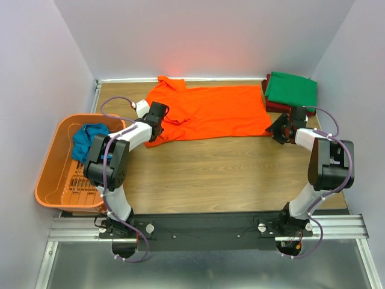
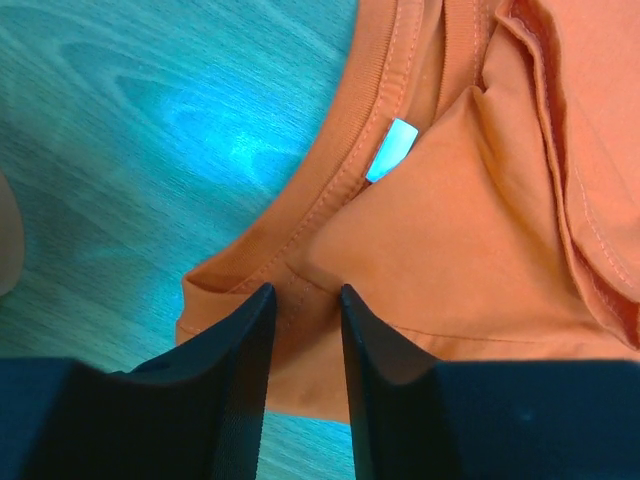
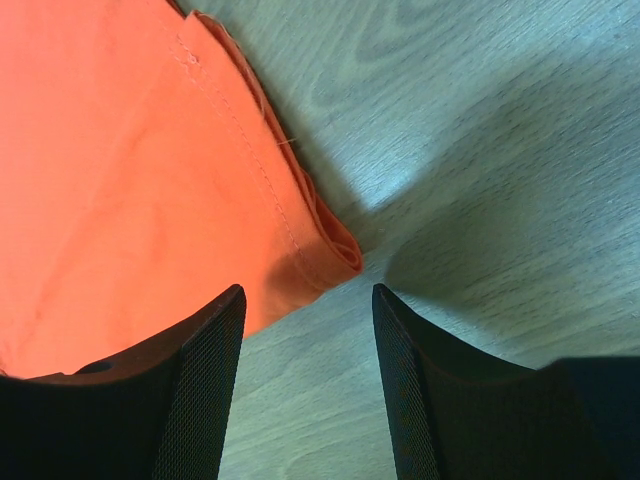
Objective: Fold and stack the t-shirts
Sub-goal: Fold the tshirt
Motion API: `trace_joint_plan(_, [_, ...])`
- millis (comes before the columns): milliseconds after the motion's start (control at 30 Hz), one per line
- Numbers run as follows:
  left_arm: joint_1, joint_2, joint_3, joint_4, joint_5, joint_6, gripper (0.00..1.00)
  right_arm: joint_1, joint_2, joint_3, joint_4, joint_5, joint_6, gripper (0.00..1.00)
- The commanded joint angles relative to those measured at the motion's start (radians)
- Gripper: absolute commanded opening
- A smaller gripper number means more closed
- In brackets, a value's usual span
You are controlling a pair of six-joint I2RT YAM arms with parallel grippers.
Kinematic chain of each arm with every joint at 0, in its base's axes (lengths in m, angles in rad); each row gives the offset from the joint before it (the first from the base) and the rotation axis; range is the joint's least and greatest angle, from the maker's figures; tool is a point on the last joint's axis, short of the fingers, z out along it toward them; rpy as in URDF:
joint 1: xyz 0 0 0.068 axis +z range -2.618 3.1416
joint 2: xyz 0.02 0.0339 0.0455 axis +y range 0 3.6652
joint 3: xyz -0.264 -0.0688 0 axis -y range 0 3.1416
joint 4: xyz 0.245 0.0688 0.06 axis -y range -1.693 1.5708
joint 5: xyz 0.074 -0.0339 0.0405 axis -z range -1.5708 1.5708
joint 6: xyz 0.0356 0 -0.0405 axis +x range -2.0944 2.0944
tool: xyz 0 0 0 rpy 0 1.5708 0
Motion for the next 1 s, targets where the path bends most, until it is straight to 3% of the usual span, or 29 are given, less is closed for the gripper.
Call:
trace_joint_plan(0, [0.01,0.012,-0.009,0.027,0.007,0.009,0.26,-0.005,0.022,-0.016,0.023,-0.008,0.011,0.6])
trace_joint_plan(233, [0.016,0.003,0.006,0.026,0.013,0.025,0.01,-0.005,0.031,-0.013,0.03,0.006,0.016,0.54])
trace_joint_plan(500, [0.019,-0.009,0.029,0.012,0.019,0.037,0.0,-0.007,0.068,0.0,0.036,0.007,0.031,0.44])
trace_joint_plan(733, [0.031,-0.027,0.048,-0.013,0.009,0.051,0.0,-0.007,0.086,0.023,0.036,0.036,0.031,0.15])
trace_joint_plan(967, [0.042,-0.023,0.087,-0.03,0.003,0.095,0.0,-0.007,0.053,0.015,0.036,0.078,0.008,0.08])
